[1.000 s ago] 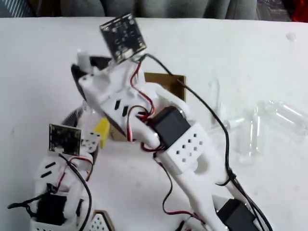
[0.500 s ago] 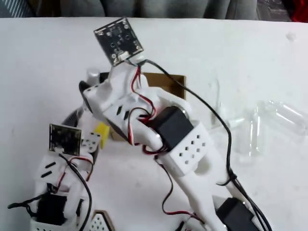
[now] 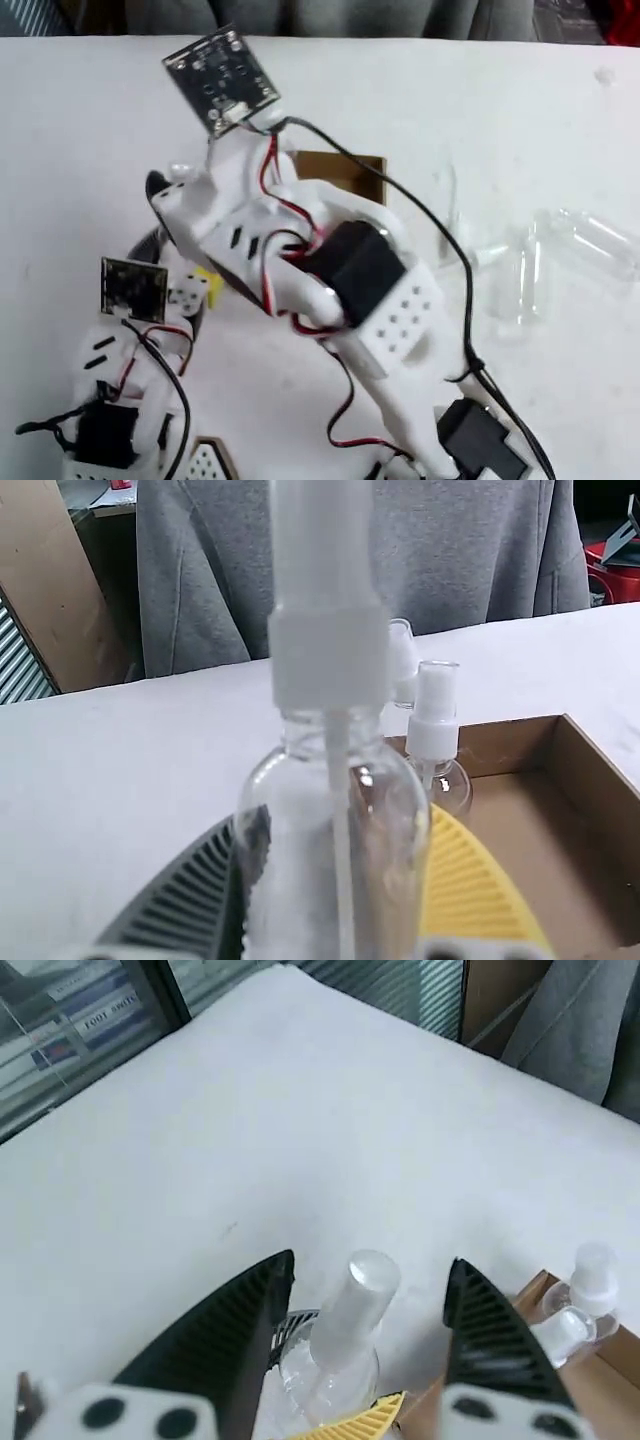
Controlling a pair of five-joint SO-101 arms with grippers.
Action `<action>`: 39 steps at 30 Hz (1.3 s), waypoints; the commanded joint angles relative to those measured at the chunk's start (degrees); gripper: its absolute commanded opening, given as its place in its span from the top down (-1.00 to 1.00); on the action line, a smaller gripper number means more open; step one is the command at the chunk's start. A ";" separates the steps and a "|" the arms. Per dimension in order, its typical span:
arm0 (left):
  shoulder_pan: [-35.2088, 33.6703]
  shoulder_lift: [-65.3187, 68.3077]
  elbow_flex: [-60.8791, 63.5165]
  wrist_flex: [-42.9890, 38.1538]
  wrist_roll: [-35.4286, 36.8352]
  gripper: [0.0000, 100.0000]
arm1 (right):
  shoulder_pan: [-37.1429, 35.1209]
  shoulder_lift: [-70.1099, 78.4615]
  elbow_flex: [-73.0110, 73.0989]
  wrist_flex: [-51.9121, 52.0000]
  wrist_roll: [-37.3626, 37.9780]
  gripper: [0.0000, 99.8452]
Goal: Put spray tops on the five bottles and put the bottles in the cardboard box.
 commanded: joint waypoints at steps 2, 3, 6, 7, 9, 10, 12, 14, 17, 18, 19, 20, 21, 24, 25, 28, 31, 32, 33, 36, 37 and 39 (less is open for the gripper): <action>0.40 -1.45 -0.97 -1.85 0.79 0.96 | 1.80 -0.48 -10.29 4.53 0.00 0.63; 0.40 -1.45 -0.97 -1.85 0.79 0.96 | 2.51 -0.48 -11.52 5.58 0.00 0.68; 0.40 -1.45 -0.97 -1.85 0.79 0.96 | 6.55 -0.57 -14.68 10.33 0.00 0.97; 0.40 -1.45 -0.97 -2.20 0.79 0.96 | 8.13 -0.57 -15.47 12.44 0.00 0.98; 0.40 -1.45 -0.79 -3.69 0.88 0.96 | 11.65 -0.66 -17.14 17.98 0.00 0.89; 0.40 -1.45 -0.79 -4.40 0.88 0.96 | 13.41 -0.66 -17.32 20.44 0.00 0.87; 0.48 -1.45 -0.79 -6.15 0.79 0.96 | 17.98 -1.71 -15.65 20.44 0.00 0.89; 0.48 -1.45 -0.70 -9.14 0.88 0.96 | 24.22 -4.35 -11.16 20.26 0.09 0.96; 0.48 -1.45 -0.62 -11.16 0.88 0.96 | 29.67 -8.31 -1.93 20.18 6.15 0.97; 0.48 -1.45 -0.62 -11.25 0.88 0.96 | 31.16 -10.07 1.41 20.18 9.32 0.97; 0.48 -1.45 -0.62 -11.52 0.88 0.96 | 32.66 -12.00 4.92 20.18 12.04 0.97; 0.48 -1.45 -0.62 -12.31 0.88 0.96 | 33.98 -13.93 8.44 20.18 14.51 0.97; 0.48 -1.45 -0.53 -13.19 0.88 0.96 | 35.12 -15.96 11.78 20.18 16.53 0.97; 0.48 -1.36 -0.53 -16.00 0.88 0.96 | 37.85 -21.85 21.89 20.18 20.92 0.97; 0.57 -1.27 -0.44 -16.97 0.88 0.96 | 38.81 -23.52 25.14 20.18 21.89 0.97; 1.01 -1.27 2.29 -22.51 0.97 0.96 | 41.45 -28.00 34.29 20.09 23.65 0.97; 3.82 -1.27 7.03 -29.98 0.97 0.96 | 44.35 -30.99 42.81 17.71 25.85 0.97; 5.14 -1.19 8.62 -32.35 0.97 0.96 | 45.14 -31.69 45.45 16.22 26.37 0.97; 6.46 -1.19 10.02 -34.29 1.05 0.96 | 45.76 -32.22 47.82 14.81 26.46 0.97; 7.96 -1.10 11.16 -35.25 4.75 0.96 | 45.76 -32.92 53.71 11.21 26.11 0.97; 7.69 -1.10 10.64 -34.20 7.91 0.96 | 45.32 -33.19 54.95 10.51 25.93 0.97; 6.02 -1.10 8.35 -31.12 13.80 0.96 | 43.21 -33.19 55.56 10.86 25.76 0.97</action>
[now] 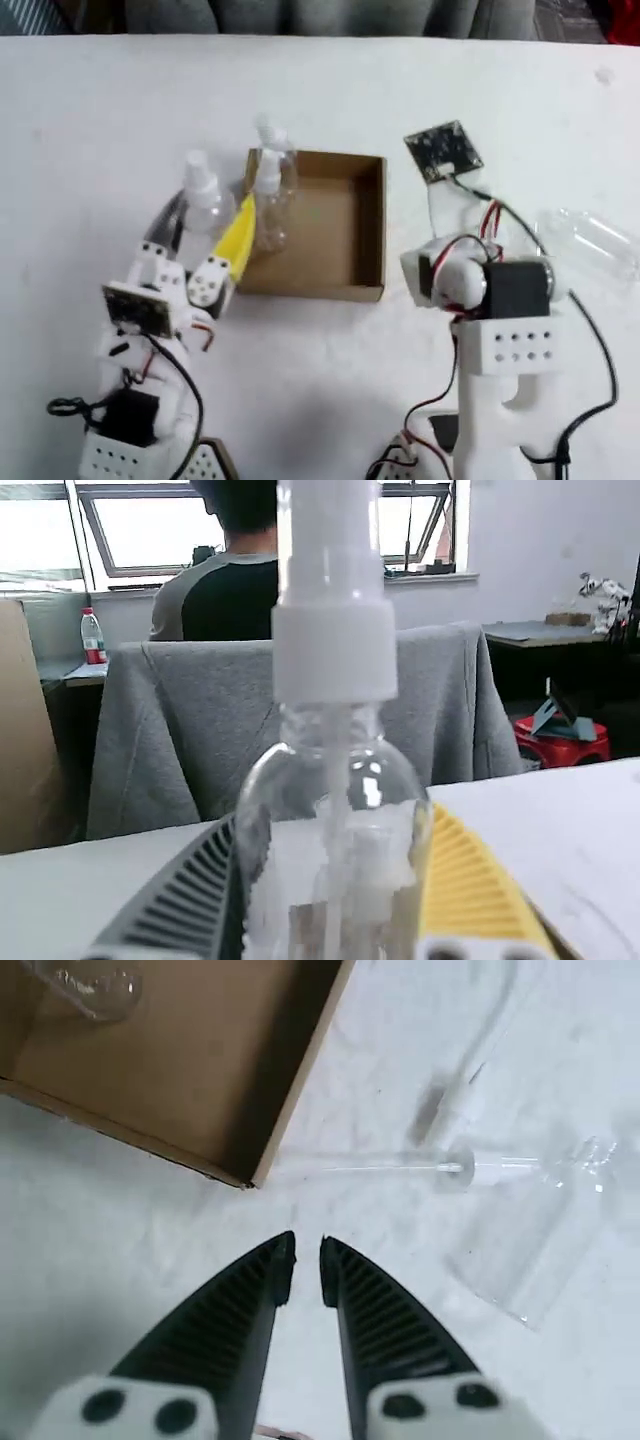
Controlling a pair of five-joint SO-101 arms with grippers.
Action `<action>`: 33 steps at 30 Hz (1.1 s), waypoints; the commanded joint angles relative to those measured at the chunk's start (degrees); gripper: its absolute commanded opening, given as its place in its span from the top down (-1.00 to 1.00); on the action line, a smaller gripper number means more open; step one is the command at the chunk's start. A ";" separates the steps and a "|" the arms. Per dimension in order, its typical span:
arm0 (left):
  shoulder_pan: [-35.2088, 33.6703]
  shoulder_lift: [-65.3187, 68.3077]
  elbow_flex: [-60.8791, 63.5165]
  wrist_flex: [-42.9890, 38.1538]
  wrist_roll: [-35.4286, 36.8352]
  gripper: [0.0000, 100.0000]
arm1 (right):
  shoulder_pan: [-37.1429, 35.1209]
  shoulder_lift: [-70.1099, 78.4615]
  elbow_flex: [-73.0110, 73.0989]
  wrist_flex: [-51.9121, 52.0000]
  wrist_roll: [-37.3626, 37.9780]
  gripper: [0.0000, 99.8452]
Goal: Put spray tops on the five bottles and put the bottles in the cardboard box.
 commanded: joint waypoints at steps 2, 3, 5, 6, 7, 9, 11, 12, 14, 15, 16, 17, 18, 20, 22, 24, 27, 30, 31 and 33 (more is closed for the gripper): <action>-2.33 -1.10 -6.59 3.96 10.73 0.96 | -4.09 -1.71 0.00 0.31 -2.90 0.97; -2.86 -1.10 -8.09 5.19 10.99 0.96 | -5.49 -2.42 -0.35 0.84 -4.84 0.97; -3.21 -1.01 -10.64 8.53 11.16 0.96 | -9.27 -5.14 -0.88 1.63 -7.82 0.97; -3.12 -1.01 -11.78 10.46 11.16 0.96 | -11.38 -7.08 -0.88 1.80 -9.23 0.97; -2.95 -1.01 -12.75 12.40 11.25 0.96 | -13.85 -9.27 -0.70 1.80 -10.64 0.97; -2.86 -0.66 -14.33 14.86 11.34 0.96 | -18.42 -13.93 -0.35 1.54 -14.51 0.97; -2.86 1.63 -16.18 16.00 11.34 0.96 | -22.11 -17.89 -0.35 1.45 -18.29 0.97; -2.86 3.56 -17.14 16.26 11.34 0.96 | -24.13 -19.56 -0.26 1.36 -19.87 0.97; -2.86 8.84 -19.60 16.35 11.34 0.96 | -28.18 -22.46 0.70 -0.22 -22.33 0.97; -2.86 11.82 -21.10 16.35 11.34 0.96 | -29.93 -23.78 1.93 -1.98 -23.21 0.97; -2.86 14.73 -22.68 16.35 11.34 0.96 | -31.43 -24.75 3.52 -4.00 -24.00 0.97; -2.86 17.71 -24.44 16.35 11.34 0.96 | -32.66 -25.54 5.45 -6.46 -24.53 0.97; -2.86 20.44 -26.11 16.35 11.25 0.96 | -33.63 -26.33 7.74 -9.10 -24.88 0.97; -3.12 25.27 -28.57 16.62 11.16 0.96 | -35.30 -28.26 12.22 -13.85 -26.11 0.97; -3.21 28.88 -30.33 17.76 10.90 0.96 | -36.97 -30.20 16.97 -18.77 -26.81 0.97; -3.12 31.34 -31.38 17.93 10.90 0.96 | -38.46 -32.04 21.63 -23.60 -26.99 0.97; -2.77 32.22 -31.65 17.76 10.90 0.96 | -42.42 -35.03 27.87 -30.20 -26.99 0.97; -2.77 32.22 -31.65 17.85 10.90 0.96 | -46.11 -38.11 34.11 -36.70 -26.55 0.97; -2.77 32.22 -31.65 17.93 10.90 0.96 | -47.08 -38.73 36.31 -39.34 -26.46 0.97; -2.77 32.22 -31.65 17.93 10.90 0.96 | -48.57 -39.69 40.44 -44.79 -26.46 0.97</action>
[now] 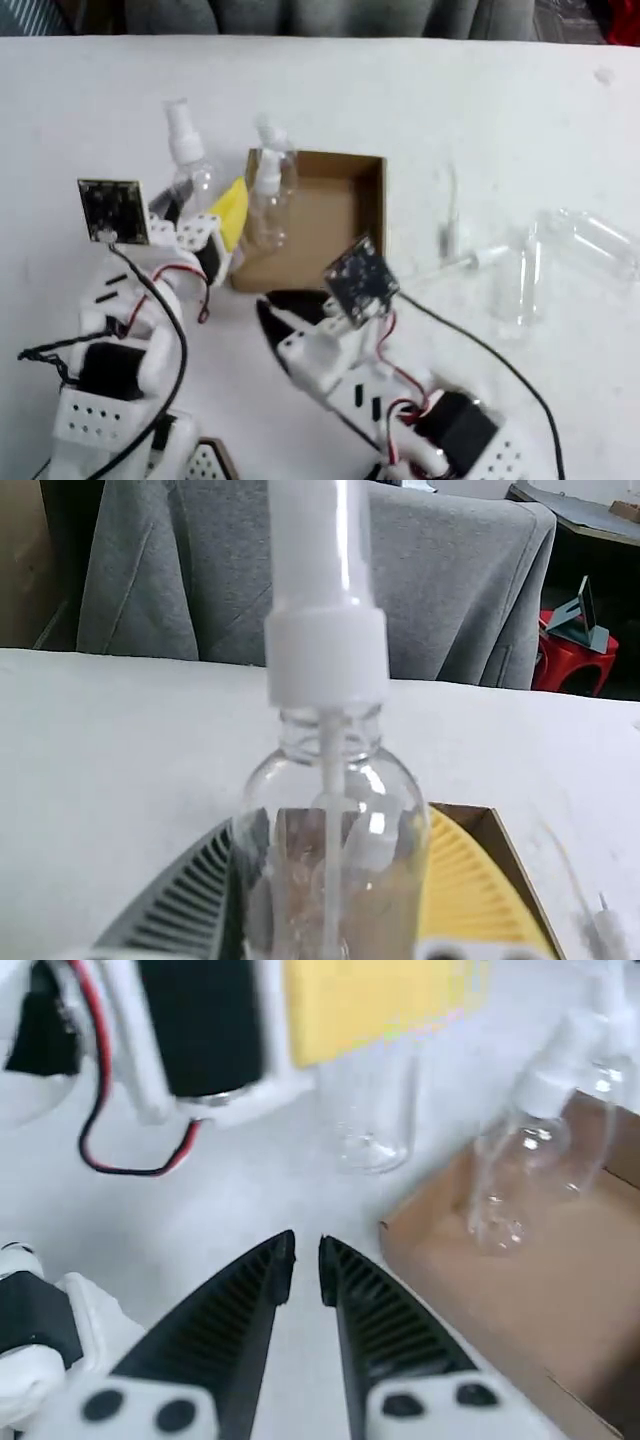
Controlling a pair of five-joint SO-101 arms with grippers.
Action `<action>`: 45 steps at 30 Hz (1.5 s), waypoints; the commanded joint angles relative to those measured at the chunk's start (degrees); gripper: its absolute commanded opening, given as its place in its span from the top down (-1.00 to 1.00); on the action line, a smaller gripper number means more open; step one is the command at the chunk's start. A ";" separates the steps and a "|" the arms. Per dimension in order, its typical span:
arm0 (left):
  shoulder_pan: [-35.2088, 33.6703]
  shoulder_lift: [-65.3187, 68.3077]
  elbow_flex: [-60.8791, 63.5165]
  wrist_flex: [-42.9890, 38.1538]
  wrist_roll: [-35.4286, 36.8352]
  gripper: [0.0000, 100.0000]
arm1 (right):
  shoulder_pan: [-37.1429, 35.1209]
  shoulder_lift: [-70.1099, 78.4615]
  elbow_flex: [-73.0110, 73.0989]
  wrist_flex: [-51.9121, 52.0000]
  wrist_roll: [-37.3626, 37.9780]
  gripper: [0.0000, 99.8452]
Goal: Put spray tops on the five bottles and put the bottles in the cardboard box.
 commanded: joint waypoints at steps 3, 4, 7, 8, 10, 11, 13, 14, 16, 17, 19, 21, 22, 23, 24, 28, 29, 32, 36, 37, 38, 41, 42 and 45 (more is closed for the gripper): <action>-0.13 0.13 -4.31 0.26 0.35 0.96 | -3.56 -1.80 8.44 -15.96 0.09 0.97; -0.13 0.13 -4.31 0.26 0.35 0.96 | -3.65 -1.80 9.76 -18.86 0.09 0.97; -0.13 0.04 -4.31 0.26 0.35 0.96 | -3.82 -1.71 12.92 -25.71 0.09 0.97; -0.13 0.04 -4.31 0.26 0.35 0.96 | -3.91 -1.71 13.71 -27.65 0.09 0.97; -0.04 0.04 -4.31 0.44 0.35 0.96 | -3.91 -1.63 14.95 -30.90 0.09 0.97; 0.13 0.04 -4.40 1.05 0.35 0.96 | -3.91 -1.19 15.38 -32.13 0.09 0.97; 1.36 0.04 -5.10 2.64 0.35 0.96 | -3.91 0.92 15.56 -33.89 0.09 0.97; 1.89 0.04 -5.54 3.34 0.35 0.96 | -3.91 2.51 15.47 -35.03 0.09 0.97; 3.12 0.04 -6.51 3.78 0.35 0.96 | -3.91 5.85 15.47 -38.81 0.09 0.97; 3.56 0.04 -6.77 3.87 0.35 0.96 | -3.91 7.52 15.47 -41.01 0.09 0.97; 4.09 0.04 -7.03 3.96 0.35 0.96 | -3.91 10.68 15.38 -44.26 0.00 0.97; 4.00 0.04 -7.03 3.96 0.35 0.96 | -3.82 13.49 15.30 -46.29 0.00 0.97; 4.00 0.04 -6.95 3.96 0.35 0.96 | -3.65 14.81 15.21 -47.16 0.00 0.97; 3.82 0.04 -6.95 3.96 0.35 0.96 | -3.56 15.69 15.21 -48.22 0.00 0.97; 3.65 0.04 -6.86 3.96 0.35 0.96 | -3.56 16.48 15.21 -48.92 0.00 0.97; 3.47 0.04 -6.95 3.96 0.26 0.96 | -3.56 16.75 15.21 -49.54 0.09 0.97; 3.47 0.04 -7.03 3.96 0.18 0.96 | -3.47 16.57 15.21 -49.54 0.09 0.97; 3.91 -0.48 -7.38 5.89 -3.69 0.96 | -3.03 16.48 15.21 -49.54 0.09 0.97; 4.00 -5.05 -8.09 10.20 -7.82 0.96 | -2.59 16.40 15.21 -49.45 0.09 0.97; 4.00 -6.55 -8.09 10.81 -8.00 0.96 | -2.59 16.31 15.21 -49.45 0.09 0.97; 3.91 -7.87 -7.74 10.90 -8.09 0.96 | -2.59 16.31 15.21 -49.45 0.09 0.97; 3.91 -11.21 -8.00 13.01 -8.09 0.96 | -2.51 16.31 15.21 -49.54 0.09 0.97; 4.00 -12.26 -8.35 13.63 -7.91 0.96 | -2.51 16.57 15.21 -49.54 0.09 0.97; 5.32 -14.29 -10.02 16.53 -7.74 0.96 | -1.54 16.40 15.21 -49.80 0.09 0.97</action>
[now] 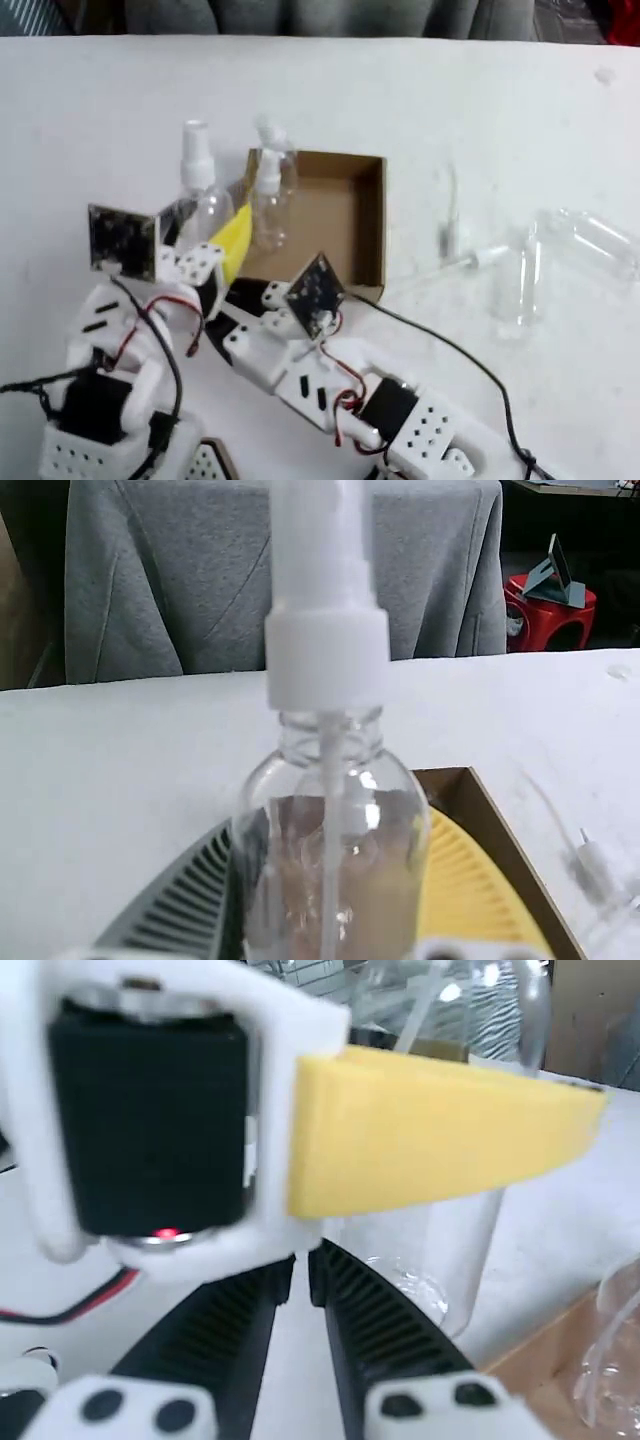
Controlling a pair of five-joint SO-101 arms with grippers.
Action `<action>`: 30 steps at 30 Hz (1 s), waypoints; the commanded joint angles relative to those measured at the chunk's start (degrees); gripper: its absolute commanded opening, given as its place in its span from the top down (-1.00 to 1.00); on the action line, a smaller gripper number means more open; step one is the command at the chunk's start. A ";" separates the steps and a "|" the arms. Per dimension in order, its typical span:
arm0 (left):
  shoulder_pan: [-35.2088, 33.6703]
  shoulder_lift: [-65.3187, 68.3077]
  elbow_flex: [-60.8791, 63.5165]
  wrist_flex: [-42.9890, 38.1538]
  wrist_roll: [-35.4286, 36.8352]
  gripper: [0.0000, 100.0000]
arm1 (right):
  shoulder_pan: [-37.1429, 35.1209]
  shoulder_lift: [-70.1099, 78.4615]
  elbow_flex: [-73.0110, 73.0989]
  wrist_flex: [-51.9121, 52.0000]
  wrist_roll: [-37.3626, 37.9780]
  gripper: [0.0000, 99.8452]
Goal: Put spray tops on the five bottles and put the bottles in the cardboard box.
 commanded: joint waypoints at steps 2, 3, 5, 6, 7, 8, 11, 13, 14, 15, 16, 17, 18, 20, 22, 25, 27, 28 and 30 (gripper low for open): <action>3.65 -3.47 -6.86 4.84 -0.53 0.96 | 3.03 0.48 -0.97 -1.27 0.26 0.97; 4.09 -3.38 -7.38 5.89 -0.53 0.96 | 3.47 0.48 -0.97 -1.27 0.26 0.97; 4.26 -3.38 -7.65 6.77 -0.53 0.96 | 3.91 0.48 -0.97 -1.27 0.26 0.97; 4.35 -3.38 -7.65 6.95 -0.53 0.96 | 3.91 0.48 -0.97 -1.19 0.26 0.97; 4.35 -3.38 -7.65 7.03 -0.53 0.96 | 3.91 0.48 -0.97 -1.01 0.26 0.97; 4.35 -3.38 -7.56 7.03 -0.53 0.96 | 3.91 0.48 -0.88 -1.01 0.26 0.97; 4.09 -3.38 -7.47 7.38 -0.53 0.96 | 3.91 0.48 -0.88 -1.01 0.26 0.97; 4.09 -3.38 -7.82 8.53 -0.53 0.96 | 4.00 0.48 -0.88 -1.01 0.26 0.97; 4.09 -3.47 -7.82 8.79 -0.53 0.96 | 4.00 0.48 -0.88 -1.10 0.26 0.97; 4.09 -3.47 -7.82 8.79 -0.53 0.96 | 4.00 0.48 -0.88 -1.27 0.26 0.97; 4.09 -3.47 -7.82 8.79 -0.53 0.96 | 4.00 0.48 -0.88 -1.27 0.26 0.97; 4.09 -3.47 -7.82 8.88 -0.53 0.96 | 4.53 0.48 -0.88 -1.27 0.26 0.97; 4.26 -3.47 -7.82 9.41 -0.53 0.96 | 5.05 0.48 -0.97 -1.36 0.26 0.97; 4.35 -3.47 -8.26 10.90 -0.70 0.96 | 6.46 0.48 -0.97 -1.36 0.26 0.97; 4.35 -3.47 -9.23 12.75 -0.70 0.96 | 7.60 0.66 -0.97 -1.36 0.26 0.97; 4.35 -3.47 -10.29 13.63 -0.70 0.96 | 8.31 0.57 -0.97 -1.36 0.26 0.97; 4.35 -3.47 -10.29 13.45 -0.70 0.96 | 8.13 0.48 -0.97 -1.36 0.26 0.97; 4.35 -3.47 -10.11 13.27 -0.70 0.96 | 7.96 0.48 -0.97 -1.19 0.26 0.97; 4.09 -3.21 -10.02 13.19 -0.79 0.96 | 7.87 0.40 -0.79 -0.92 0.26 0.97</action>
